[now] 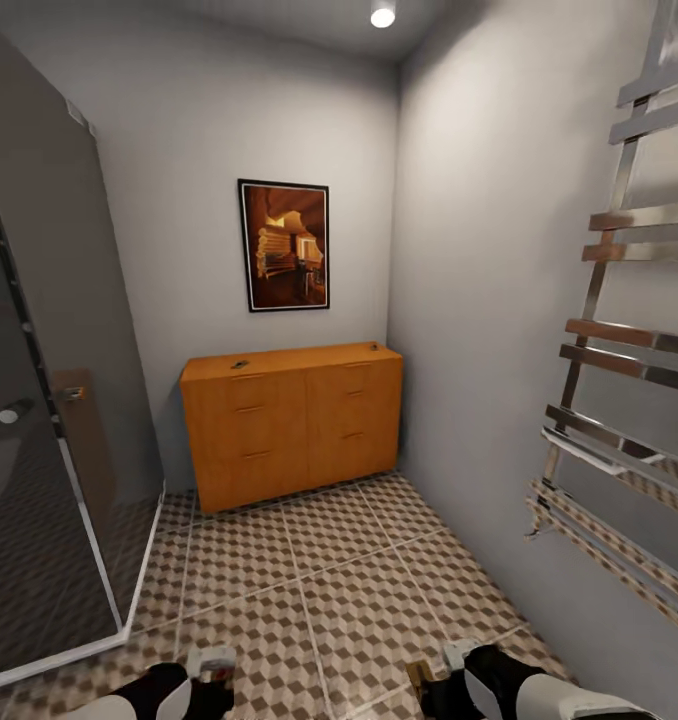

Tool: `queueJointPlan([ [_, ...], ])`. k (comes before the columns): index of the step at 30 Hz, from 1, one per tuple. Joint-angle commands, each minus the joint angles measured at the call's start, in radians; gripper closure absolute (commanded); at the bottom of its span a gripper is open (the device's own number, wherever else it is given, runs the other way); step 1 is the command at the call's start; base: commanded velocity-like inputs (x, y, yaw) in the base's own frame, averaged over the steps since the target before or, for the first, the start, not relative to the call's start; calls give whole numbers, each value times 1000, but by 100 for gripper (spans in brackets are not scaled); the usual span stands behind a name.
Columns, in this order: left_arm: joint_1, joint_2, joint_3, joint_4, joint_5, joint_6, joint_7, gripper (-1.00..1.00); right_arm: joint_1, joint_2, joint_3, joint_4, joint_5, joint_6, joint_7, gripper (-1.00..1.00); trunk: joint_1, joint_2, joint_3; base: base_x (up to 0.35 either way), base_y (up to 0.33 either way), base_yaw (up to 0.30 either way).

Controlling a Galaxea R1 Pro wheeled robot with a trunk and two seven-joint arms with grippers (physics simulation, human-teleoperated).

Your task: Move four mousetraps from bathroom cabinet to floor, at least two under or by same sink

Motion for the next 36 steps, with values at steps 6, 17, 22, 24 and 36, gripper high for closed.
queueJointPlan([
  [6, 67, -20, 7, -1, 10, -84, -3, 100, 69, -1, 4, 1, 5, -9, 4, 100, 0, -1, -1, -6, 0, -1],
  [17, 121, -50, 7, 0, 11, -101, -2, 100, 113, -4, 4, 2, 1, -44, 5, 100, 0, -1, -1, 0, 0, -201],
  [22, 145, -52, 8, 0, 13, -108, -1, 100, 116, -3, 3, 2, 0, -45, 5, 100, 0, -1, -1, 0, 0, -272],
  [24, 153, -47, 9, 0, 62, -149, 5, 100, 128, -4, 2, 2, -8, -45, 5, 100, 0, -1, -1, 0, 0, -164],
  [36, 164, -49, 8, 0, 164, -200, 202, 100, 147, 2, 1, 2, -13, -82, 5, 100, 0, -1, -1, 0, 0, -62],
])
